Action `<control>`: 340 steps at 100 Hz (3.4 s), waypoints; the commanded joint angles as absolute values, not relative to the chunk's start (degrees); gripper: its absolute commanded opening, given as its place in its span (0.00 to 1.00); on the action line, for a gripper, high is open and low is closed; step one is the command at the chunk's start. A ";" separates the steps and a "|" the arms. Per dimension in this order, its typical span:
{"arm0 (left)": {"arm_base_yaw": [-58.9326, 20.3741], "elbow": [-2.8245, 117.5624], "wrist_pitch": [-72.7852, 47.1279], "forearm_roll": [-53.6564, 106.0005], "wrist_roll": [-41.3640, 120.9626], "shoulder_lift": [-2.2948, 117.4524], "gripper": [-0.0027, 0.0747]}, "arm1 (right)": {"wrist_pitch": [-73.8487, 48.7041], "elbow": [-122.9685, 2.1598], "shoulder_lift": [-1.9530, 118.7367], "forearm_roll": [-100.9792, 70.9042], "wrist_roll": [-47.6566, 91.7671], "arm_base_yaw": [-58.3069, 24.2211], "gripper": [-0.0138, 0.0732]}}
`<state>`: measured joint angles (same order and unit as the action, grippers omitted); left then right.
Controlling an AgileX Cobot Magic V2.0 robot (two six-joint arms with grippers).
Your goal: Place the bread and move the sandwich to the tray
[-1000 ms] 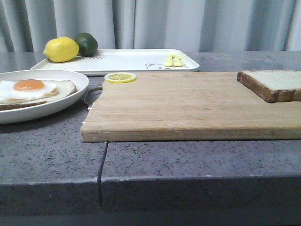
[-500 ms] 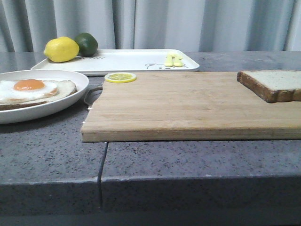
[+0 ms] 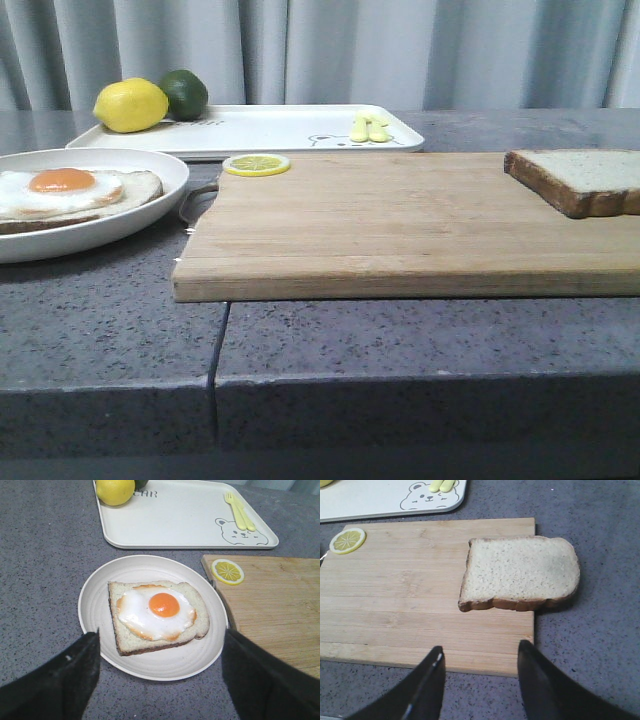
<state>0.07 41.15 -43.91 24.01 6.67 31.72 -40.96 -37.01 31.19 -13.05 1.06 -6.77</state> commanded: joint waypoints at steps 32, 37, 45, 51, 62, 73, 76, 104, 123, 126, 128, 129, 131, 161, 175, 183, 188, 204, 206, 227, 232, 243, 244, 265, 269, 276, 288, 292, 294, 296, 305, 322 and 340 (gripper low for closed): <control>0.04 43.04 -40.65 25.70 6.24 32.43 0.73 | -37.24 -38.96 31.86 -13.83 1.71 -6.42 0.63; 0.04 43.04 -40.65 25.70 6.24 32.43 0.73 | -37.01 -38.96 31.86 -13.83 1.71 -6.42 0.63; 0.04 43.04 -40.65 25.70 6.24 32.43 0.73 | -36.65 -38.96 31.86 -13.83 1.71 -6.42 0.63; 0.04 43.04 -40.65 25.70 6.24 32.43 0.73 | -36.53 -38.96 31.86 -13.83 1.71 -6.42 0.63; 0.04 43.04 -40.65 25.70 6.24 32.43 0.73 | -36.41 -38.96 31.86 -13.83 1.71 -6.42 0.63; 0.04 43.04 -40.65 25.70 6.24 32.43 0.73 | -36.41 -38.96 31.86 -13.83 1.71 -6.42 0.63; 0.04 43.04 -40.65 25.70 6.24 32.43 0.73 | -36.39 -38.96 31.86 -13.89 1.71 -6.42 0.63; 0.04 43.04 -40.65 25.70 6.24 32.43 0.73 | -36.90 -38.96 31.86 -14.72 1.71 -6.42 0.63; 0.04 43.04 -40.65 25.70 6.24 32.43 0.73 | -36.89 -38.96 31.86 -14.93 1.71 -6.42 0.63; 0.04 43.04 -40.65 25.70 6.24 32.43 0.73 | -36.89 -38.96 31.86 -14.93 1.71 -6.42 0.63; 0.04 43.04 -40.65 25.70 6.24 32.43 0.73 | -36.82 -38.96 31.86 -14.93 1.71 -6.42 0.63; 0.04 43.04 -40.65 25.70 6.24 32.43 0.73 | -36.82 -38.96 31.86 -14.98 1.71 -6.42 0.63; 0.04 43.04 -40.65 25.70 6.24 32.43 0.73 | -36.68 -38.96 31.86 -14.98 1.71 -6.42 0.63; 0.04 43.04 -40.65 25.70 6.24 32.43 0.73 | -31.07 -38.96 32.91 -16.20 2.91 -6.42 0.63; 0.04 43.04 -40.65 25.70 6.24 32.43 0.73 | -30.56 -38.96 36.08 -21.22 5.92 -6.21 0.63; 0.04 43.04 -40.65 25.70 6.24 32.43 0.73 | -30.51 -38.96 38.65 -24.08 8.67 -4.73 0.63; 0.04 43.04 -40.65 25.70 6.24 32.43 0.73 | -30.47 -38.96 40.15 -25.89 10.73 -3.04 0.63; 0.04 43.04 -40.65 25.70 6.24 32.43 0.73 | -30.40 -38.96 44.36 -32.70 18.39 5.48 0.63; 0.04 43.04 -40.65 25.70 6.24 32.43 0.73 | -30.46 -38.96 44.74 -33.72 19.38 6.74 0.63; 0.04 43.04 -40.65 25.70 6.24 32.43 0.73 | -33.06 -38.96 50.16 -47.80 31.20 16.52 0.63; 0.04 43.04 -40.65 25.70 6.24 32.43 0.73 | -33.80 -38.96 51.37 -51.54 34.12 18.02 0.63; 0.04 43.04 -40.65 25.70 6.24 32.43 0.73 | -34.04 -38.96 54.18 -59.01 39.72 20.70 0.63; 0.04 43.04 -40.65 25.70 6.24 32.43 0.73 | -34.04 -38.96 54.53 -59.44 40.01 20.85 0.63; 0.04 43.04 -40.65 25.70 6.24 32.43 0.73 | -34.62 -38.96 60.40 -69.21 47.85 24.18 0.63; 0.04 43.04 -40.65 25.70 6.24 32.43 0.73 | -34.95 -38.96 61.48 -70.45 49.17 24.43 0.63; 0.04 43.04 -40.65 25.70 6.24 32.43 0.73 | -34.97 -38.96 63.65 -71.88 50.86 24.50 0.63; 0.04 43.04 -40.65 25.70 6.24 32.43 0.73 | -34.97 -38.96 67.40 -74.65 53.67 24.50 0.63; 0.04 43.04 -40.65 25.70 6.24 32.43 0.73 | -35.03 -38.96 68.72 -75.95 54.92 24.50 0.63; 0.04 43.04 -40.65 25.70 6.24 32.43 0.73 | -35.03 -38.96 69.36 -76.66 55.54 24.50 0.63; 0.04 43.04 -40.65 25.70 6.24 32.43 0.73 | -35.03 -38.96 69.96 -77.14 56.20 24.50 0.63; 0.04 43.04 -40.65 25.70 6.24 32.43 0.73 | -35.30 -38.96 72.13 -79.93 58.29 24.50 0.63; 0.04 43.04 -40.65 25.70 6.24 32.43 0.73 | -35.28 -38.96 74.66 -83.39 60.61 24.62 0.63; 0.04 43.04 -40.65 25.70 6.24 32.43 0.73 | -35.09 -38.96 75.96 -84.49 61.15 25.45 0.63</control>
<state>0.07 41.15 -44.00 24.01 6.67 31.72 -34.27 -37.12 76.62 -81.52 59.88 24.62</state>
